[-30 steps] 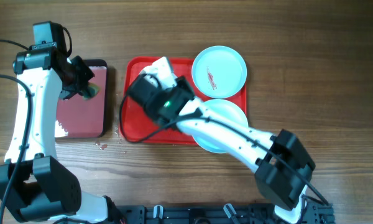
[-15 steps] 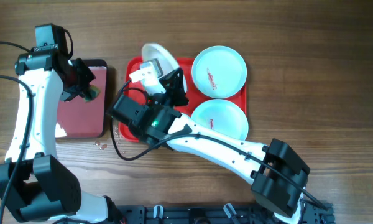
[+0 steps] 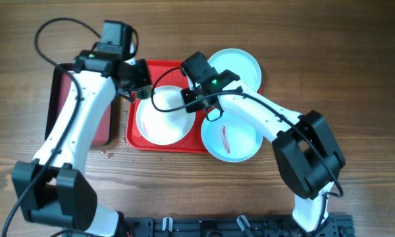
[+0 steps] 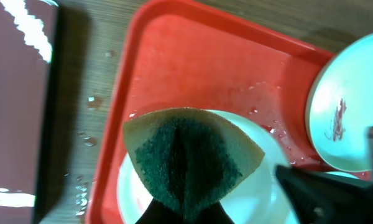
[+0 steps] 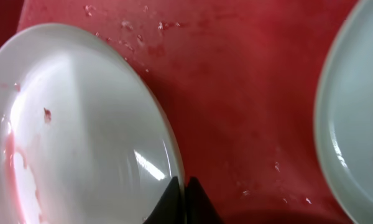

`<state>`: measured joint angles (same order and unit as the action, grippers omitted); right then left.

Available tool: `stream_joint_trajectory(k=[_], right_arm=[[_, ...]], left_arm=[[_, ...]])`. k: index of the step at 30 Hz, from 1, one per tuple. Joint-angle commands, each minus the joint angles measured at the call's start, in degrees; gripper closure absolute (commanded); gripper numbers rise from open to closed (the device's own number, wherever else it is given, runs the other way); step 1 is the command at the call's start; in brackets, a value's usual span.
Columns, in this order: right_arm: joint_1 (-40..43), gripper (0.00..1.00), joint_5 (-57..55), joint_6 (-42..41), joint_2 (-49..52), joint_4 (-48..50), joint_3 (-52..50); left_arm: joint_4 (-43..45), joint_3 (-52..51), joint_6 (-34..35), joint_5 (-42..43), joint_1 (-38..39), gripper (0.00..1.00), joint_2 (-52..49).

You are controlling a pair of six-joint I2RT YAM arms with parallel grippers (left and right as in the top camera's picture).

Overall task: Clean dirty plates on tray and stack at the side
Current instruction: 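Lower the white plate and scrub it again with the left sponge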

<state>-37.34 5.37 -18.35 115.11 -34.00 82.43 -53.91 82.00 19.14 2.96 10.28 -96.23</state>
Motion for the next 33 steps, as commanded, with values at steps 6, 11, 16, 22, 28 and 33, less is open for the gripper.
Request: stream_joint_trajectory(k=[6, 11, 16, 22, 28, 33], right_arm=[[0.6, 0.96, 4.5, -4.8, 2.9, 6.4, -3.4], [1.7, 0.96, 6.7, -4.8, 4.4, 7.2, -3.4], [1.7, 0.96, 6.7, -4.7, 4.5, 7.4, -3.4], [1.7, 0.96, 6.6, -4.3, 4.5, 7.6, -3.4], [1.7, 0.96, 6.7, -4.3, 4.5, 7.5, -3.4], [1.7, 0.96, 6.5, -4.3, 4.5, 7.5, -3.4]], left_arm=[[2.4, -0.3, 2.3, 3.1, 2.5, 0.96, -15.7], [3.5, -0.3, 2.3, 3.7, 3.1, 0.96, -19.5], [3.1, -0.4, 2.4, 4.0, 3.1, 0.96, -22.7], [-5.9, -0.3, 15.6, 3.6, 1.2, 0.96, -22.9], [-3.3, -0.3, 19.0, 14.4, 1.6, 0.96, -22.9], [-2.8, -0.3, 14.1, 13.0, 1.7, 0.96, -22.9]])
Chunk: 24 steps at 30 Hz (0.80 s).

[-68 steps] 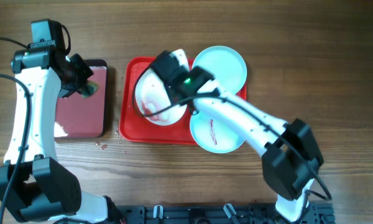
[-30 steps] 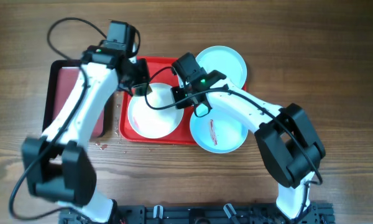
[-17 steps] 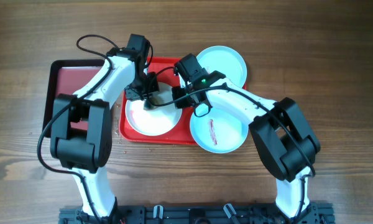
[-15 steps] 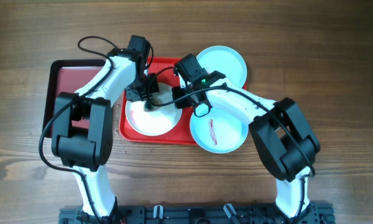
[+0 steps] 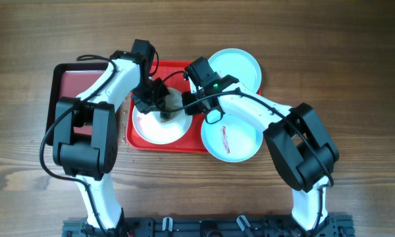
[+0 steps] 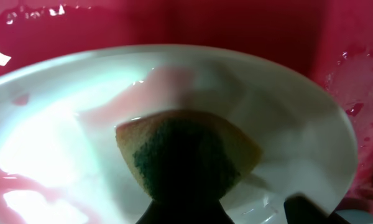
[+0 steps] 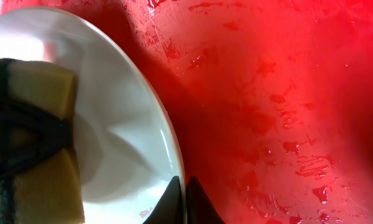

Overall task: Clean dirty plates on tray and stack at the side
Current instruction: 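Lower the white plate and scrub it again with the left sponge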

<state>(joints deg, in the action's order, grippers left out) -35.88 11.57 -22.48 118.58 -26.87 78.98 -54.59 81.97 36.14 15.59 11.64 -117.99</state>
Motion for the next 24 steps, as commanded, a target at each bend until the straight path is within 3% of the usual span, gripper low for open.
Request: stream_joint_trajectory(k=[1, 6, 7, 13, 16, 20, 24], right_arm=[[0.3, 0.96, 0.3, -0.2, 1.0, 0.3, 0.1], [0.3, 0.96, 0.3, -0.2, 1.0, 0.3, 0.1], [0.3, 0.96, 0.4, -0.2, 1.0, 0.3, 0.1], [0.3, 0.96, 0.5, -0.2, 1.0, 0.1, 0.1], [0.3, 0.96, -1.1, 0.0, -0.9, -3.8, 2.1], [-1.1, 0.96, -20.4, 0.1, -8.7, -12.4, 8.0], [-9.6, 0.96, -52.9, 1.9, -13.2, -13.3, 8.3]], left_arm=[[-4.2, -0.3, -4.5, 0.0, 0.3, 0.96, -1.1], [-12.8, 0.8, -22.8, 2.6, -0.2, 0.96, -0.8], [-14.4, 3.4, -23.8, 2.9, -1.1, 0.96, -0.3], [-25.7, 31.1, -23.7, 2.3, -12.5, 0.96, 3.4], [-24.8, 32.7, -19.2, -0.5, -18.5, 0.96, 4.9], [-24.1, 26.8, -19.2, -2.2, -19.6, 0.96, 4.7], [-20.8, 18.6, -16.0, -1.9, -19.5, 0.96, 4.7]])
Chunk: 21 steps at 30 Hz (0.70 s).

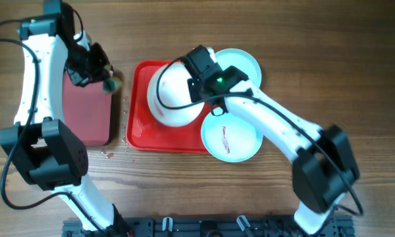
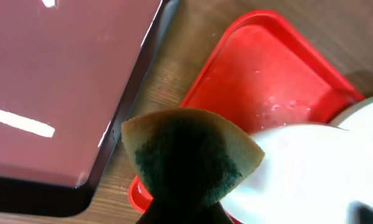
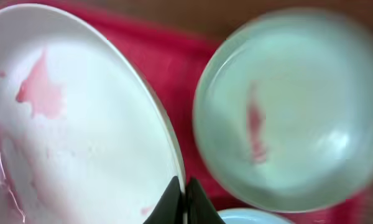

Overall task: Clean dirty plates on tray and stack at the side
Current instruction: 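Lower the white plate and scrub it again with the left sponge, then lift white plate with right gripper and set it right of tray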

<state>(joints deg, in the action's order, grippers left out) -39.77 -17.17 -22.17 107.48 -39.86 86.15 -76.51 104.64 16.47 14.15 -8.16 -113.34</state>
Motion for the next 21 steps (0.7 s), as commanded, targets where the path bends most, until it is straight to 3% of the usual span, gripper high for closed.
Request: stream_joint_trajectory(k=[1, 3, 5, 10, 17, 20, 21], right_arm=[[-8.1, 0.96, -31.0, 3.0, -2.1, -0.3, 1.1], [-13.9, 0.96, -48.6, 4.7, -2.1, 0.4, 1.1], [-17.3, 0.96, -58.7, 9.4, -2.1, 3.1, 1.1], [-22.4, 0.96, -69.3, 13.4, -2.1, 7.8, 1.1], [-22.8, 0.96, -69.8, 14.4, -2.1, 7.9, 1.1], [-22.4, 0.96, -55.6, 13.2, -2.1, 5.3, 1.1], [-21.5, 0.96, -49.3, 7.4, -2.1, 1.7, 1.1]], left_arm=[[1.6, -5.4, 5.0, -0.5, 0.5, 0.96, 0.1], [3.3, -8.2, 5.0, -0.5, 1.6, 0.96, 0.1], [4.8, -9.8, 5.0, -0.5, 2.6, 0.96, 0.1], [6.0, -10.1, 5.0, -0.5, 4.8, 0.96, 0.1], [7.2, -10.1, 5.0, -0.5, 6.3, 0.96, 0.1], [7.4, -10.1, 5.0, -0.5, 6.4, 0.96, 0.1], [7.4, -10.1, 5.0, -0.5, 6.4, 0.96, 0.1]])
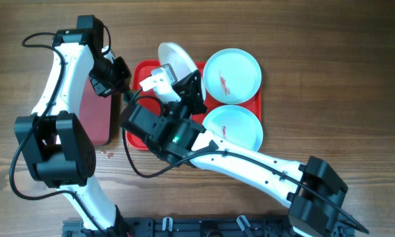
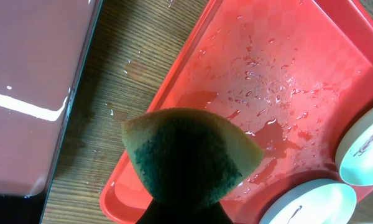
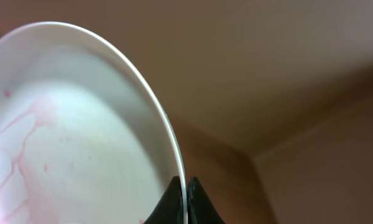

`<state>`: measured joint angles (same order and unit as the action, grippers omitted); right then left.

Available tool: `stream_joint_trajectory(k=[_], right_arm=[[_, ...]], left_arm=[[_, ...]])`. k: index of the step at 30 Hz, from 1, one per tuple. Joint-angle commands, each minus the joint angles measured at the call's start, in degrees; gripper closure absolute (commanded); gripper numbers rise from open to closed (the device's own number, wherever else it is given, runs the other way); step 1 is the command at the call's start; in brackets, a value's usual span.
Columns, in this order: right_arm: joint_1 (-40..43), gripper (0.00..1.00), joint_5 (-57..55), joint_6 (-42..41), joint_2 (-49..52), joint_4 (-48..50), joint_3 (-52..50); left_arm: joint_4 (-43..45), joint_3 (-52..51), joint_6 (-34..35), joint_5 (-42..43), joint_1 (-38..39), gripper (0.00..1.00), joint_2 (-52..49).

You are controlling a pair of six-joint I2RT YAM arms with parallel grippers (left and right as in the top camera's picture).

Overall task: Clean dirty plates on tray and stack at the side
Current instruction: 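Lift white plate with right gripper and set it right of tray, then grasp lower teal plate rim with right gripper and pull it center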

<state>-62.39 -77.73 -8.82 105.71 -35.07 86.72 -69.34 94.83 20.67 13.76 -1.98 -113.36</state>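
My right gripper (image 3: 186, 186) is shut on the rim of a white plate (image 3: 68, 137), held tilted up on edge; pink smears streak its face. Overhead, that plate (image 1: 176, 58) stands above the back edge of the red tray (image 1: 142, 71), with the right gripper (image 1: 187, 82) below it. My left gripper (image 2: 185, 210) is shut on a folded green-and-yellow sponge (image 2: 189, 152) over the tray's wet left edge (image 2: 261, 68). Two light-blue plates (image 1: 232, 76) (image 1: 232, 128) with red streaks lie on the tray's right half.
A dark red basin (image 2: 25, 74) with liquid in it stands on the wooden table left of the tray, partly under my left arm (image 1: 66, 72). Water drops dot the wood (image 2: 133, 65) between basin and tray. My raised right arm (image 1: 237, 161) crosses over the tray's front.
The white plate has gone from lying tilted over the tray to standing higher and on edge at the tray's back. The sponge has moved from the basin's edge to over the tray's left edge.
First the white plate lay in the tray, my right gripper on its rim and the sponge held above it. Then the sponge pressed on the plate. Then the sponge was by the basin and the plate lifted. Now the plate stands raised, still smeared pink.
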Motion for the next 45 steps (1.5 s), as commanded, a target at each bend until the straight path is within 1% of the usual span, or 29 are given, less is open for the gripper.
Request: stream_joint_trajectory(k=[1, 2, 4, 6, 8, 9, 11, 14, 16, 18, 21, 24, 26, 28, 30, 32, 35, 36, 37, 38, 39, 40, 41, 42, 43, 45], right_arm=[[2.3, 0.96, 16.5, -10.6, -0.3, -6.3, 0.5], [3.2, 0.96, 20.7, -12.5, -0.4, -8.4, 0.5], [7.8, 0.96, 34.9, -17.3, -2.1, -13.9, 0.5], [14.1, 0.96, 49.8, -16.8, -5.8, -14.8, 0.5], [20.7, 0.96, 60.4, -16.6, -10.1, -15.2, 0.5], [25.1, 0.96, 65.8, -15.2, -12.6, -15.5, 0.5], [33.9, 0.96, 74.7, -13.5, -16.5, -16.8, 0.5], [48.7, 0.96, 81.9, -11.9, -18.3, -21.4, 0.5], [57.6, 0.96, 82.7, -10.7, -18.1, -23.1, -1.0], [65.6, 0.96, 82.6, -10.7, -17.6, -22.8, -3.8], [73.6, 0.96, 82.4, -10.7, -16.4, -21.0, -8.6], [76.3, 0.96, 81.6, -10.9, -15.9, -15.0, -17.2], [76.3, 0.96, 78.5, -13.8, -15.9, -9.1, -24.4], [76.3, 0.96, 76.9, -14.1, -15.9, -2.1, -30.6], [76.3, 0.96, 73.5, -15.8, -15.9, 3.0, -35.5], [76.3, 0.96, 71.5, -16.0, -15.9, 4.9, -37.8], [77.1, 0.96, 69.5, -17.2, -15.9, 5.6, -38.3], [77.5, 0.92, 69.4, -16.7, -15.9, 6.2, -38.3], [78.2, 0.84, 69.5, -16.7, -15.9, 6.9, -38.3], [78.8, 0.82, 69.5, -16.9, -15.9, 7.6, -38.3], [79.5, 0.78, 70.1, -16.8, -15.9, 8.5, -38.3], [79.8, 0.64, 73.0, -16.0, -15.9, 9.5, -38.3], [79.8, 0.60, 78.1, -12.9, -15.9, 10.3, -38.0], [79.7, 0.57, 86.1, -8.1, -15.9, 10.2, -37.1], [79.5, 0.55, 95.1, -6.1, -16.3, 7.8, -35.1], [78.1, 0.55, 103.8, -5.3, -17.9, 2.8, -32.1]], left_arm=[[0.2, -0.3, 0.9, -0.1, 0.3, 0.96, 0.1], [0.2, -0.3, 0.9, -0.1, 0.3, 0.96, 0.1], [0.2, -0.3, 0.8, -0.1, 0.3, 0.96, 0.1], [-0.1, -0.3, 0.8, -0.3, 0.6, 0.96, 0.1], [0.3, -0.3, 0.7, -0.4, 1.6, 0.96, 0.1], [0.6, -0.3, 0.6, -0.8, 2.3, 0.96, 0.1], [0.9, -0.3, 0.6, -3.5, 4.4, 0.96, 0.1], [1.5, -0.3, 0.6, -5.1, 8.0, 0.96, 0.1], [2.2, -0.3, 0.6, -5.1, 9.8, 0.96, 0.1], [3.0, -0.3, 0.6, -5.1, 11.1, 0.96, 0.1], [3.3, -0.3, 0.7, -5.3, 11.9, 0.96, 0.1], [3.3, -0.3, 0.8, -6.0, 12.0, 0.96, 0.1], [3.2, -0.3, 0.8, -6.2, 12.0, 0.96, 0.1], [3.2, -0.3, 0.8, -6.2, 12.0, 0.96, 0.1], [3.2, -0.3, 0.8, -6.2, 12.0, 0.96, 0.1], [3.2, -0.3, 0.8, -6.1, 12.0, 0.96, 0.1], [3.2, -0.3, 0.8, -6.2, 12.0, 0.96, 0.1], [3.2, -0.3, 0.8, -6.2, 12.0, 0.96, 0.1], [3.2, -0.3, 0.8, -6.2, 12.0, 0.96, 0.1], [3.2, -0.3, 0.8, -6.2, 12.0, 0.96, 0.1], [3.1, -0.3, 0.8, -6.2, 12.0, 0.96, 0.1], [3.2, -0.3, 0.8, -6.2, 12.0, 0.96, 0.1], [3.2, -0.3, 0.8, -6.2, 12.0, 0.96, 0.1], [3.2, -0.3, 0.8, -6.2, 12.0, 0.96, 0.1], [3.2, -0.3, 0.8, -6.2, 12.0, 0.96, 0.1], [3.2, -0.3, 0.8, -6.2, 12.0, 0.96, 0.1]])
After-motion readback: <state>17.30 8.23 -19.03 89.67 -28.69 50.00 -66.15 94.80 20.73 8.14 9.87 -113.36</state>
